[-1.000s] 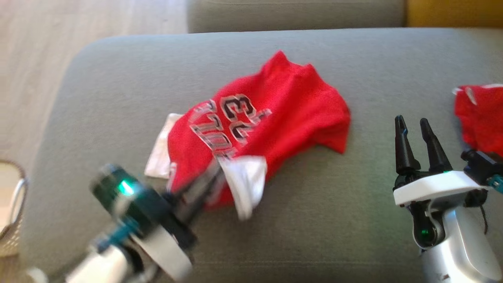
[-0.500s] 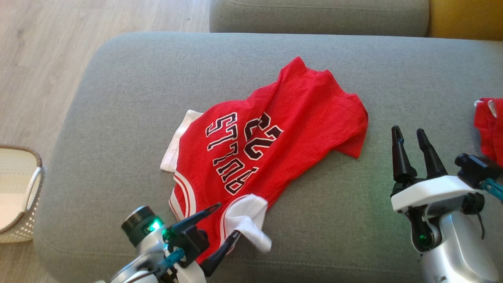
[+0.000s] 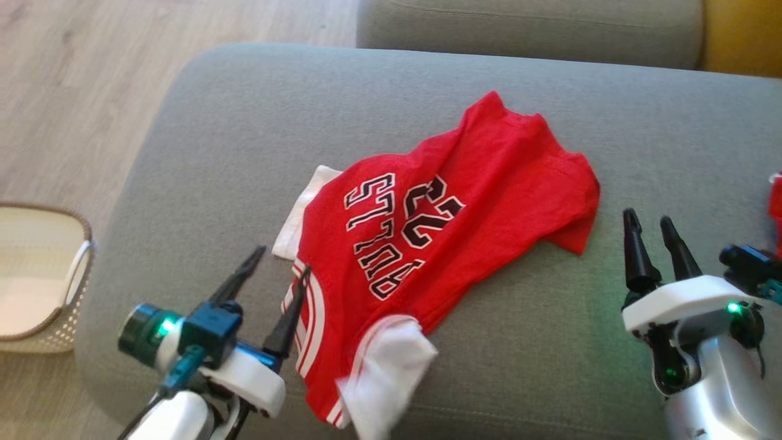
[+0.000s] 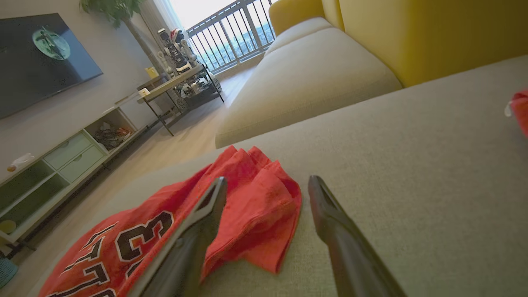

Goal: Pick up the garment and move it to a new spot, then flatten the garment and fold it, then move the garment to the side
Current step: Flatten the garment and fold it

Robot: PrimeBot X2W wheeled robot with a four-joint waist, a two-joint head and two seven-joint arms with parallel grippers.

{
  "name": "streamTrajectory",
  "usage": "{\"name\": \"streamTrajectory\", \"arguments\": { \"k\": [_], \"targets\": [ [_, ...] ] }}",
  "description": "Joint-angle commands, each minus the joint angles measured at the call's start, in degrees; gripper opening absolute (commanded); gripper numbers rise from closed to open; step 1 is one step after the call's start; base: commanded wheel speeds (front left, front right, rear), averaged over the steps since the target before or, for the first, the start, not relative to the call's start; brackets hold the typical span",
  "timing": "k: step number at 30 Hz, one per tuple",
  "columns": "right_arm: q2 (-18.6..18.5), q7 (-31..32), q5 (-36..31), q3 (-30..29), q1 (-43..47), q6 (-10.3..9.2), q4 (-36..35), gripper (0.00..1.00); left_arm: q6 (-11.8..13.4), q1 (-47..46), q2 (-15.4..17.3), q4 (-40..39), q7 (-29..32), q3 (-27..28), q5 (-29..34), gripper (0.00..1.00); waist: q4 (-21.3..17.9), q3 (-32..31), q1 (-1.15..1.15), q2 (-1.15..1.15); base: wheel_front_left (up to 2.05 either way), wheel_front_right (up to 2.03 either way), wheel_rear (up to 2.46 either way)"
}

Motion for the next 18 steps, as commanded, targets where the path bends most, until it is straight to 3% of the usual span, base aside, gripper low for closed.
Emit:
{"name": "streamTrajectory", "arguments": {
  "k": [1,8,18],
  "targets": [
    [0.03,0.98,0.86,0.17,-3.1,-0.01,-0.13,1.0,1.36,-1.4,0.59,-2.93,-0.87,3.82,-0.41,1.0,1.1,0.3,0.0,0.0,0.0,0.0,0.0],
    [0.03,4.5,5.41,-1.45,-8.15,-0.01,7.86,1.0,3.49,-0.13,-0.64,-5.11,-1.45,6.47,-0.48,1.0,3.24,1.32,0.0,0.0,0.0,0.0,0.0],
    [0.03,6.63,8.77,-4.36,-15.33,-0.01,19.41,1.0,2.11,0.74,-3.52,-5.54,-1.52,7.45,1.11,1.0,5.45,2.99,0.0,0.0,0.0,0.0,0.0]
  ]
}}
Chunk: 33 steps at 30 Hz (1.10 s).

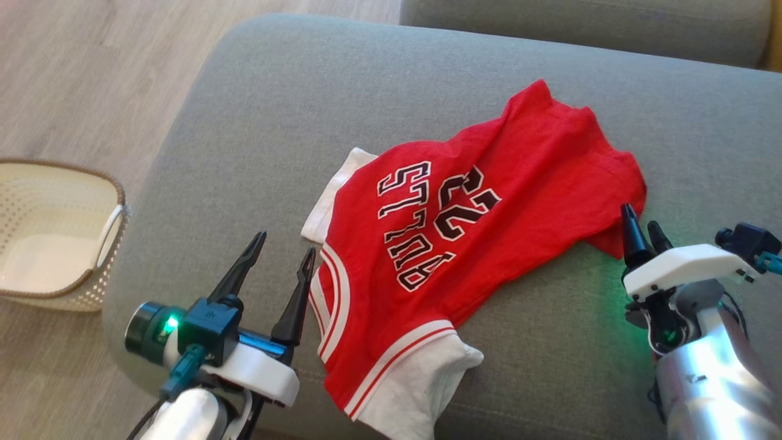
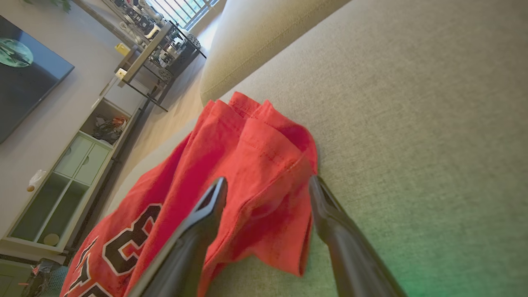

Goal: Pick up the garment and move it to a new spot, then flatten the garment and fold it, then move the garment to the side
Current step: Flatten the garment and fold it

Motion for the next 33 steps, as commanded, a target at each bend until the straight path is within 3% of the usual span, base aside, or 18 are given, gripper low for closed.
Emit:
{"name": "streamTrajectory", "arguments": {
  "k": [1,9,10,11,12,21,30,33],
  "targets": [
    [0.06,-0.23,-0.32,0.99,-3.19,-0.01,-0.95,1.0,-0.36,-1.2,0.44,-1.71,-0.69,2.92,0.57,1.0,0.33,0.26,0.0,0.0,0.0,0.0,0.0],
    [0.06,-0.93,0.0,0.73,-6.53,-0.01,3.29,1.0,-1.8,-0.89,-1.07,-1.0,-0.69,4.33,1.73,1.0,1.13,1.18,0.0,0.0,0.0,0.0,0.0],
    [0.06,-0.93,0.01,0.8,-6.8,-0.01,3.69,0.95,-1.95,-0.85,-1.25,-0.94,-0.69,4.45,1.9,1.0,1.18,1.28,0.0,0.0,0.0,0.0,0.0],
    [0.06,-0.99,-0.01,0.84,-7.06,-0.01,4.05,0.31,-2.11,-0.82,-1.43,-0.9,-0.69,4.58,2.08,1.0,1.21,1.38,0.0,0.0,0.0,0.0,0.0],
    [0.06,-1.15,-0.35,0.89,-7.28,-0.01,4.37,0.0,-2.25,-0.79,-1.61,-0.87,-0.69,4.72,2.24,1.0,1.22,1.47,0.0,0.0,0.0,0.0,0.0],
    [0.06,-4.37,-2.5,2.81,-9.46,-0.01,3.57,0.0,-3.7,-0.58,-2.94,0.13,-0.7,6.06,3.51,1.0,0.42,0.54,0.0,0.0,0.0,0.0,0.0],
    [0.06,-4.79,-1.16,12.24,-13.12,-0.01,-4.02,0.0,-4.72,0.61,-3.97,0.71,-0.7,6.95,3.87,1.0,-0.3,-2.09,0.0,0.0,0.0,0.0,0.0],
    [-0.23,-4.15,-3.4,12.64,-16.43,-0.01,-4.97,0.0,-5.01,1.26,-4.53,0.88,-0.7,7.23,3.98,1.0,-0.23,-3.39,0.0,0.0,0.0,0.0,0.0]
  ]
}}
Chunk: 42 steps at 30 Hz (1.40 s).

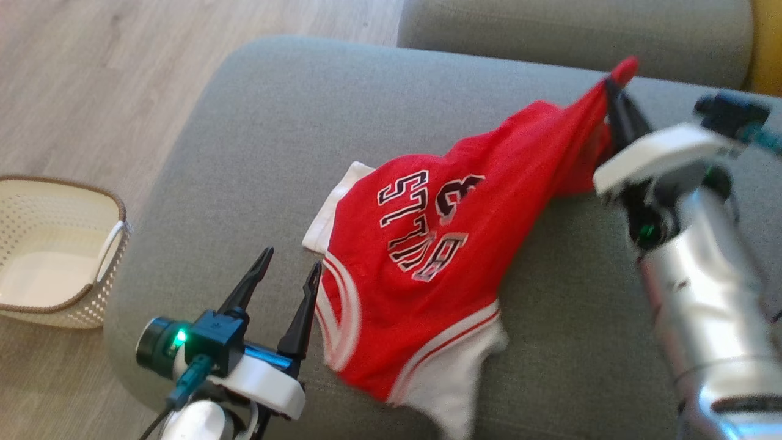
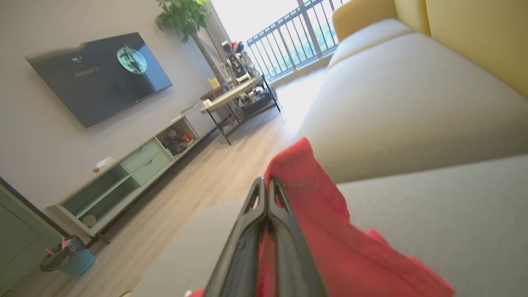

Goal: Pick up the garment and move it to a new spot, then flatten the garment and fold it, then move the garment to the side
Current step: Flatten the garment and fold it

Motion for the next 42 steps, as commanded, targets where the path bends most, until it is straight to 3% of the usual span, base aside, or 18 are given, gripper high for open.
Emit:
{"name": "streamTrajectory", "arguments": {
  "k": [1,7,14,15,16,17,24,29,33,38,39,41,42],
  "targets": [
    [-0.48,0.15,-1.36,0.12,-4.58,-0.01,-2.01,0.0,-0.18,-1.34,0.09,-1.59,-0.7,2.49,0.52,1.0,0.16,-0.96,0.0,0.0,0.0,0.0,0.0],
    [-5.36,-0.91,-10.31,-9.26,-9.88,-0.01,4.13,0.0,-0.65,-0.13,-1.01,-1.68,-0.7,3.08,0.88,1.0,0.87,-2.01,0.0,0.0,0.0,0.0,0.0],
    [-9.61,-2.44,-21.57,-21.17,-10.12,-0.01,13.1,0.0,-1.19,0.31,-2.41,-2.18,-0.7,4.11,1.57,1.0,0.74,-0.71,0.0,0.0,0.0,0.0,0.0],
    [-9.91,-2.3,-23.11,-22.53,-9.87,-0.01,14.23,0.14,-1.33,0.21,-2.64,-2.19,-0.7,4.25,1.67,1.0,0.61,-0.38,0.0,0.0,0.0,0.0,0.0],
    [-10.01,-2.21,-24.42,-23.84,-9.68,-0.01,15.19,0.95,-1.45,0.1,-2.88,-2.17,-0.7,4.41,1.79,1.0,0.46,-0.13,0.0,0.0,0.0,0.0,0.0],
    [-9.96,-1.9,-25.63,-24.93,-9.53,-0.01,16.09,1.0,-1.57,-0.03,-3.11,-2.09,-0.7,4.58,1.92,1.0,0.28,0.09,0.0,0.0,0.0,0.0,0.0],
    [-7.38,-1.86,-31.22,-27.88,-9.31,-0.01,17.58,1.0,-1.93,-1.05,-4.34,-0.76,-0.7,6.44,2.64,1.0,-2.01,0.47,0.0,0.0,0.0,0.0,0.0],
    [-3.11,-4.21,-30.73,-25.08,-8.64,-0.01,14.76,1.0,-1.58,-1.51,-5.68,0.63,-0.7,9.47,1.39,1.0,-4.66,-0.3,0.0,0.0,0.0,0.0,0.0],
    [-0.56,-5.4,-25.48,-18.82,-5.96,-0.01,10.38,1.0,-1.08,-1.92,-6.53,2.66,-0.7,12.55,-0.04,1.0,-7.16,-0.52,0.0,0.0,0.0,0.0,0.0],
    [0.18,-5.94,-13.2,-7.36,3.66,-0.01,-0.68,1.0,-0.85,-3.03,-7.14,5.08,-0.7,16.51,-1.89,1.0,-10.63,0.27,0.0,0.0,0.0,0.0,0.0],
    [0.18,-5.94,-13.2,-7.36,3.66,-0.01,-0.68,1.0,-0.85,-3.03,-7.14,5.08,-0.7,16.51,-1.89,1.0,-10.63,0.27,0.0,0.0,0.0,0.0,0.0],
    [0.21,-6.09,-7.17,-2.37,10.78,-0.01,-9.74,1.0,-1.7,-4.72,-6.4,6.99,-0.7,18.31,-2.77,1.0,-13.17,1.67,0.0,0.0,0.0,0.0,0.0],
    [0.21,-6.09,-7.17,-2.37,10.78,-0.01,-9.74,1.0,-1.7,-4.72,-6.4,6.99,-0.7,18.31,-2.77,1.0,-13.17,1.67,0.0,0.0,0.0,0.0,0.0]
  ]
}}
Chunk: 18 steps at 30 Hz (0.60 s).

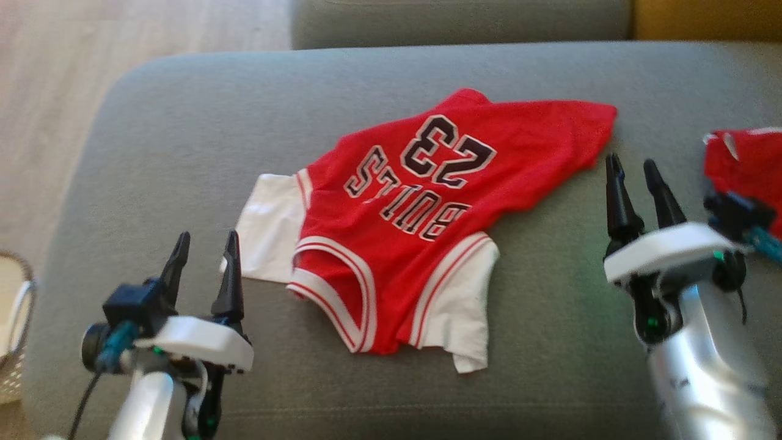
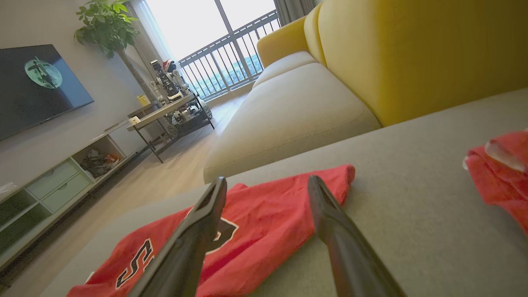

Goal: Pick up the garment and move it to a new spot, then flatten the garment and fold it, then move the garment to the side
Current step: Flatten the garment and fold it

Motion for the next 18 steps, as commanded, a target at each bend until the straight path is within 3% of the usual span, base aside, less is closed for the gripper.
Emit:
{"name": "streamTrajectory", "arguments": {
  "k": [1,5,13,18],
  "targets": [
    [0.62,-0.67,1.93,2.34,0.73,-0.01,-5.5,1.0,-0.83,-4.29,1.36,-0.5,-0.64,2.59,-0.52,1.0,-2.68,1.86,0.0,0.0,0.0,0.0,0.0],
    [0.63,0.57,5.51,4.26,6.24,-0.01,-15.57,1.0,-3.11,-7.93,3.95,4.55,3.31,1.57,-0.24,1.0,-5.63,4.33,0.0,0.0,0.0,0.0,0.0],
    [0.64,3.67,7.02,5.45,10.93,-0.01,-26.56,1.0,0.41,-17.8,6.61,17.68,12.13,0.82,2.98,1.0,-9.31,9.25,0.0,0.0,0.0,0.0,0.0],
    [0.64,3.68,7.91,6.2,11.61,-0.01,-28.62,1.0,0.04,-21.0,6.84,23.56,17.42,-0.89,3.73,1.0,-10.43,10.62,0.0,0.0,0.0,0.0,0.0]
  ]
}}
